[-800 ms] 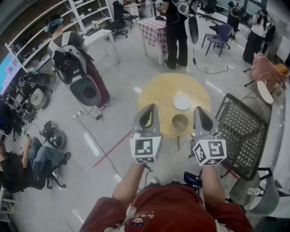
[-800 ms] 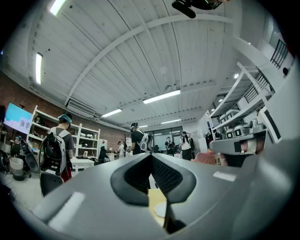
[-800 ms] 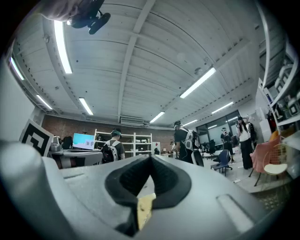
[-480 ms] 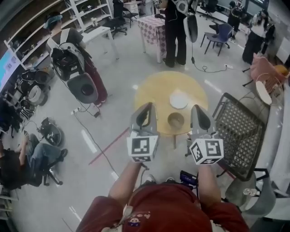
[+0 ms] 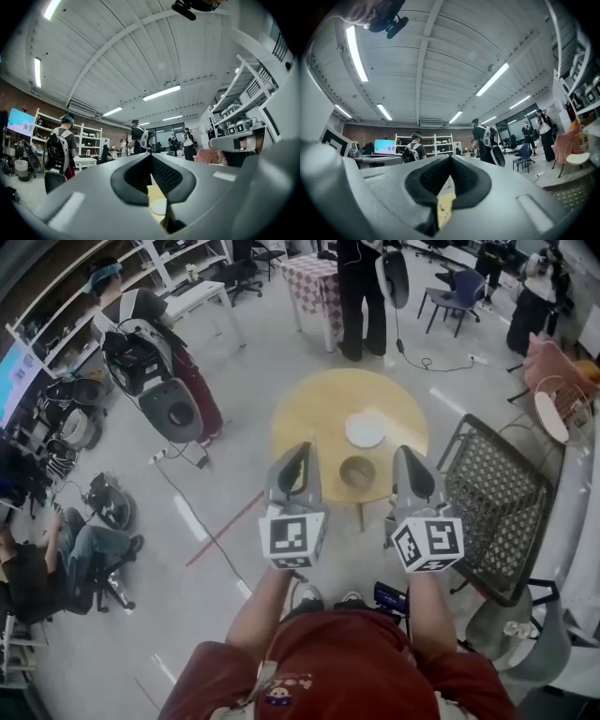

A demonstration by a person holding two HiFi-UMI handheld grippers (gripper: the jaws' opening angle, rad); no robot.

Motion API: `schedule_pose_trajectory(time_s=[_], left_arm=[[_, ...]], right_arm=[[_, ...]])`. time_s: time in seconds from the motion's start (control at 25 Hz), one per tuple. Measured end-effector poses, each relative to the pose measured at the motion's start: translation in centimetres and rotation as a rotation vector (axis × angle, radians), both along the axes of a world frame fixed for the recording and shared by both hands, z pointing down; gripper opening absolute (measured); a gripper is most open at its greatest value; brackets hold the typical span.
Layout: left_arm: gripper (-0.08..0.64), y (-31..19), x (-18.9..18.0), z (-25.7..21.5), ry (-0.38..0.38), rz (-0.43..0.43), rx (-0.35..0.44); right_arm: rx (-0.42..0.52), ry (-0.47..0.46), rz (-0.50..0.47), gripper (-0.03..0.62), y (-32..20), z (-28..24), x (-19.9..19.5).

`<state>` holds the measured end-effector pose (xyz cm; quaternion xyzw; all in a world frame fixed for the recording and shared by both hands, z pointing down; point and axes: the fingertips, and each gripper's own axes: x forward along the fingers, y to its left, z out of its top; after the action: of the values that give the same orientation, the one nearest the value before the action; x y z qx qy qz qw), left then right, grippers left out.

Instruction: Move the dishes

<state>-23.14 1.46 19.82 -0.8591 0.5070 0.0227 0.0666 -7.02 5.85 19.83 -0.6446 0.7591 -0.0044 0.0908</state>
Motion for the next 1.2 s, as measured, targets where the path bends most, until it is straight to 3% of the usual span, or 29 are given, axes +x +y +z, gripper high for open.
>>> schedule_pose_trajectory(time_s=[0.56,1.2], left_arm=[[0.007,0.6,2.2,2.5,-0.024,-0.051,-0.025],[0.006,-5.8,2.0,5.9,-0.021,-0.030,-0.055]], right_arm=[[-0.077,-0.024,-0.035,0.003,-0.4,3.8,2.9],[-0.166,0.005,-0.020,0.003,-6.6,7.9,2.3]])
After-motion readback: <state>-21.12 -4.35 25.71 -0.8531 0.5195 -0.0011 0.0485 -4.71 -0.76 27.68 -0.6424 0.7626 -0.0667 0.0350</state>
